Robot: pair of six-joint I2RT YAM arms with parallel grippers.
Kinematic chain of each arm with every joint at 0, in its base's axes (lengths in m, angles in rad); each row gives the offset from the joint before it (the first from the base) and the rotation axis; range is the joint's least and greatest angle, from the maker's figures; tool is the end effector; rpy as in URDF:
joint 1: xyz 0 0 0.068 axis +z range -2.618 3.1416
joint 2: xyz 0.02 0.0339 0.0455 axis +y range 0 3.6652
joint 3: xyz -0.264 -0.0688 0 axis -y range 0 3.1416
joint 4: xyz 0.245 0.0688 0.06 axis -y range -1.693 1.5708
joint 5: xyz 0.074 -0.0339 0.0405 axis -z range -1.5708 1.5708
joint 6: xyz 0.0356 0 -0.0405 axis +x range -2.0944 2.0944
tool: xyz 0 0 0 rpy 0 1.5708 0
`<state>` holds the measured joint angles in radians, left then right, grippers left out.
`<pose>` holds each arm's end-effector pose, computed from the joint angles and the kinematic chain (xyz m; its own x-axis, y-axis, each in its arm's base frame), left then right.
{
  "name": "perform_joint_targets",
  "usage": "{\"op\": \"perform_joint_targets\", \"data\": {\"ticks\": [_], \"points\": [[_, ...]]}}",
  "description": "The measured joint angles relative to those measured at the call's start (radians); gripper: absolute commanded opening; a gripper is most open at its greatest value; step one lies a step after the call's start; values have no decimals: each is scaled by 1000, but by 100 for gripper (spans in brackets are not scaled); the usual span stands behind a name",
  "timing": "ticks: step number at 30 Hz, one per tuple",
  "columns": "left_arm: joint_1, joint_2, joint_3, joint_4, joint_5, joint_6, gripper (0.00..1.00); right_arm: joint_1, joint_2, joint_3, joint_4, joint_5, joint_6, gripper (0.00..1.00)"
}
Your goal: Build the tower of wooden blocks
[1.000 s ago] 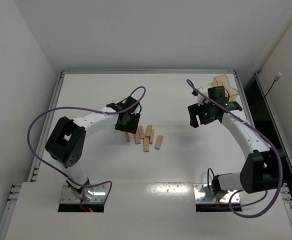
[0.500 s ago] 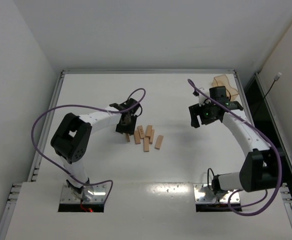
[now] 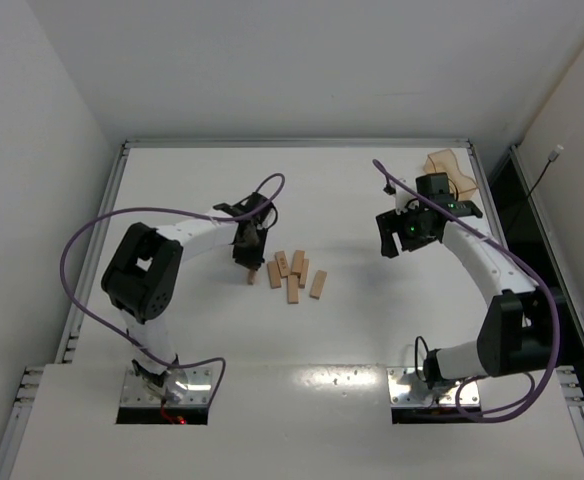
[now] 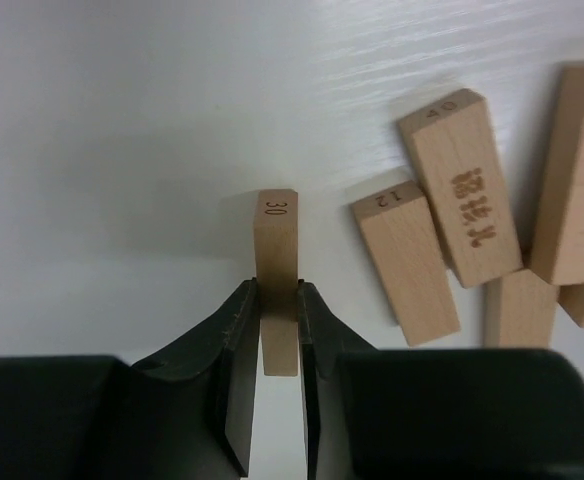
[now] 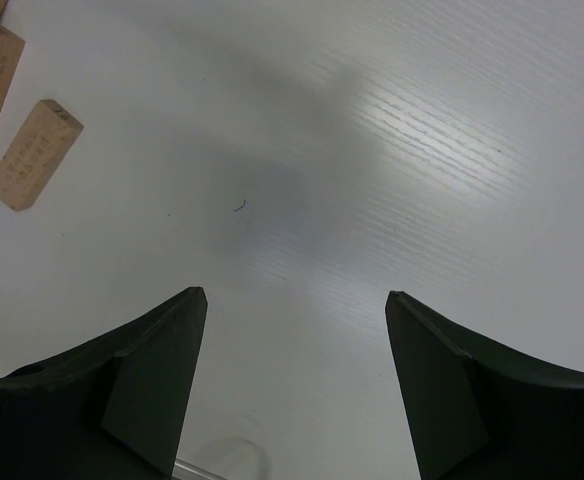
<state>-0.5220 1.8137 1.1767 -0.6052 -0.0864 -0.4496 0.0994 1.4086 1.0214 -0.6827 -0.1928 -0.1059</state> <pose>0.3062 -0.1726 0.1686 -0.9443 0.0437 -0.3261 0.0691 0.9954 -0.0667 0.2771 0.0345 0.2415 -0.8480 -0.1888 -0.4953 -0.2802 0.9529 0.1164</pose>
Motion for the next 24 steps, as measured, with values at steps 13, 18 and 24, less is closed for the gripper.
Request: {"op": "perform_joint_targets", "data": {"ticks": [13, 18, 24], "points": [[250, 19, 159, 146, 546, 138, 0, 0, 25, 19, 0, -32, 0, 70], [283, 126, 216, 203, 726, 150, 0, 0, 29, 21, -1, -63, 2, 69], [289, 267, 286, 209, 798, 156, 7, 0, 33, 30, -1, -85, 2, 69]]}}
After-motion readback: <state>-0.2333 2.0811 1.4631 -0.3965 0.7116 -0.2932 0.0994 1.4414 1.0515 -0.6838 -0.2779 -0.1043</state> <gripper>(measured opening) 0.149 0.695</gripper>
